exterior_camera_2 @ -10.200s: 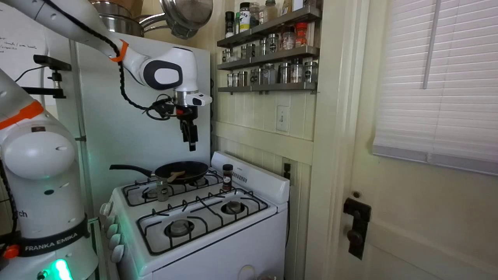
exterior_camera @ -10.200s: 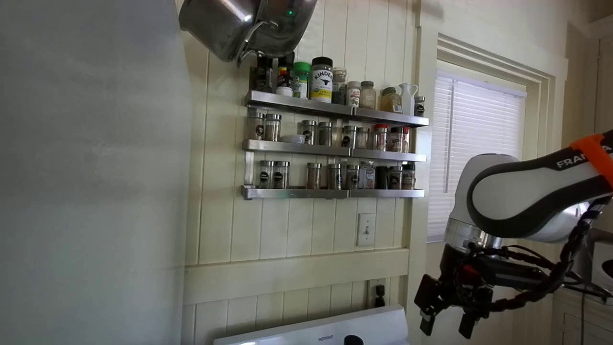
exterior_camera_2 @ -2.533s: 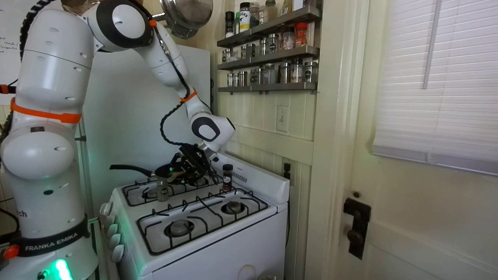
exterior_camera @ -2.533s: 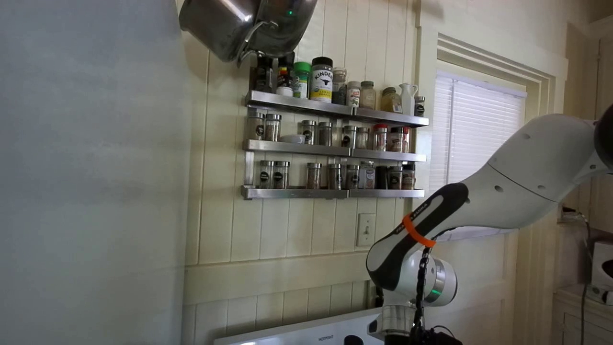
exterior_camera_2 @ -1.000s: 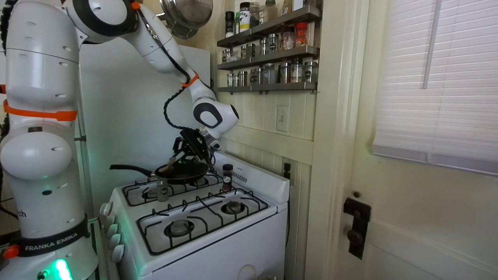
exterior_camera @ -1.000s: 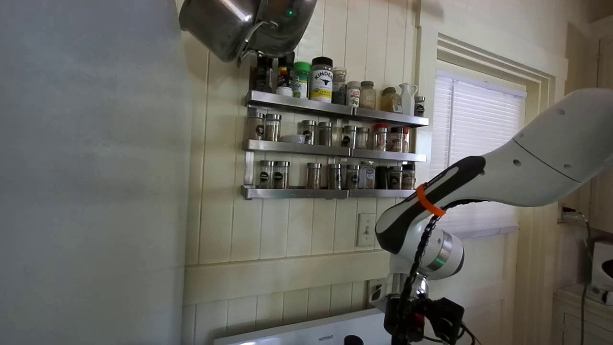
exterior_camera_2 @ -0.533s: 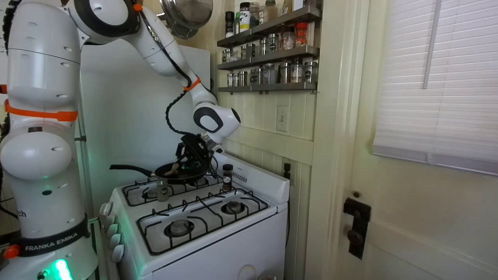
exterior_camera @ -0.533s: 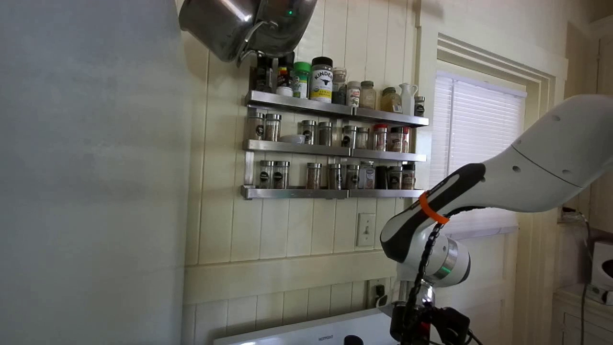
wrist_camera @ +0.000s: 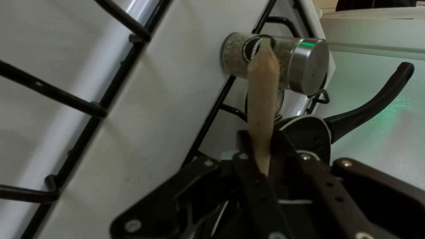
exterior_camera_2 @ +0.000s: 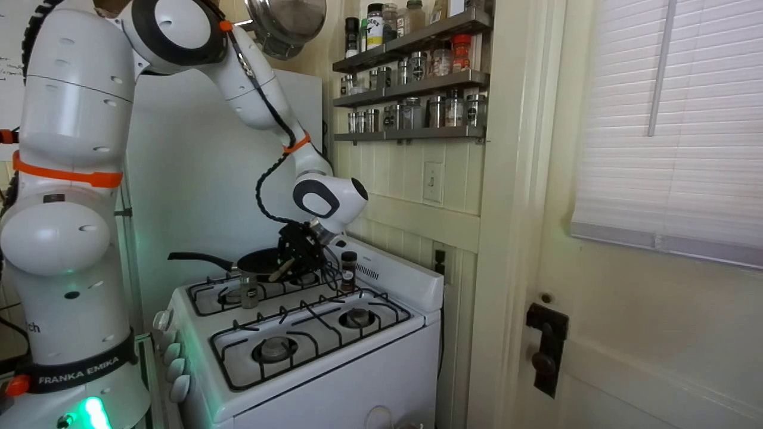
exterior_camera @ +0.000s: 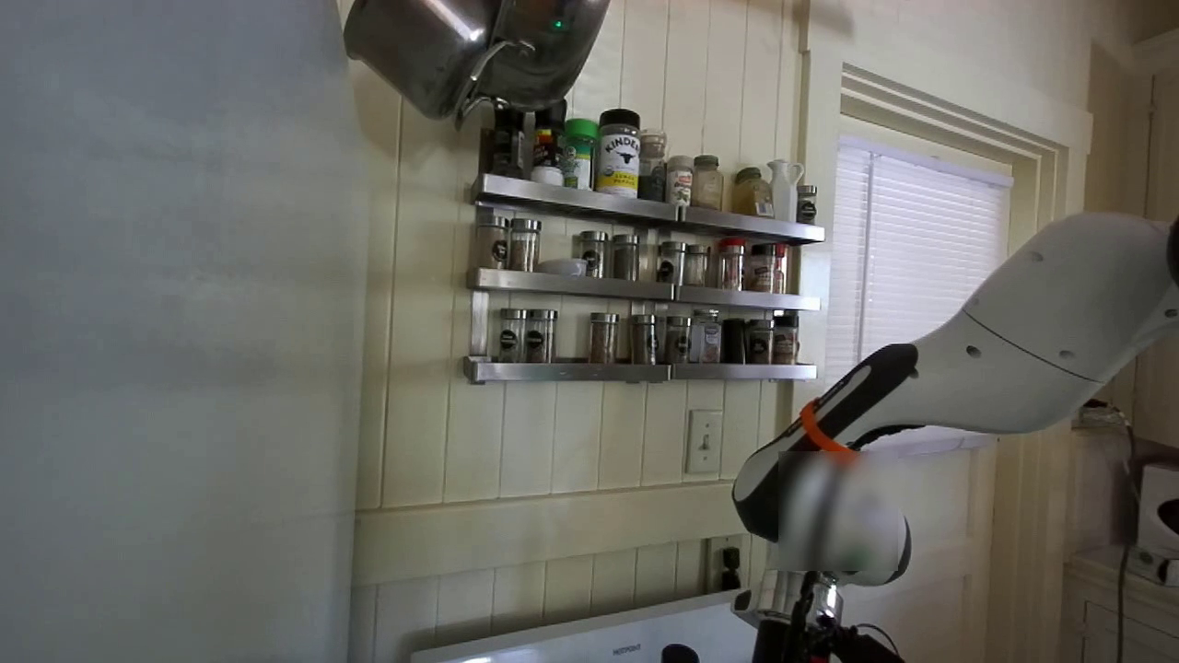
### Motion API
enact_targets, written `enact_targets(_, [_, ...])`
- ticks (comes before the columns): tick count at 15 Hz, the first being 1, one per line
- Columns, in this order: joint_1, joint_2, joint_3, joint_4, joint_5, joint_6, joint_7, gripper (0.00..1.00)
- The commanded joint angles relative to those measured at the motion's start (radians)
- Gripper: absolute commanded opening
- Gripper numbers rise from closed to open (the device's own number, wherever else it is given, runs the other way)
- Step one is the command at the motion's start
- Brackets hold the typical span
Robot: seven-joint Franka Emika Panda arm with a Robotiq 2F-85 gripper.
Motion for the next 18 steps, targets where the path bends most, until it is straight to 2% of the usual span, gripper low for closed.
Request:
enact_targets(1, [-0.007,0.012,0.014,-0.006,0.039,0.033,-0.029,0.05])
enact_targets(4, [-0.008,0.022,0.018,0.009,0.044,-0.003,-0.044,0.05])
enact_targets(5, [-0.01,0.025,0.02,0.014,0.042,-0.02,-0.049,0.19])
enact_targets(6, [-0.01,0.025,0.021,0.017,0.035,-0.03,-0.048,0.46])
enact_targets(8, [-0.012,0.022,0.022,0.022,0.021,-0.064,-0.046,0.47])
enact_targets(15, [-0.022,0.014,0.005,0.021,-0.004,-0.202,-0.031,0.99])
enact_targets(18, [-0.027,0.025,0.002,0.023,0.001,-0.256,-0.031,1.0])
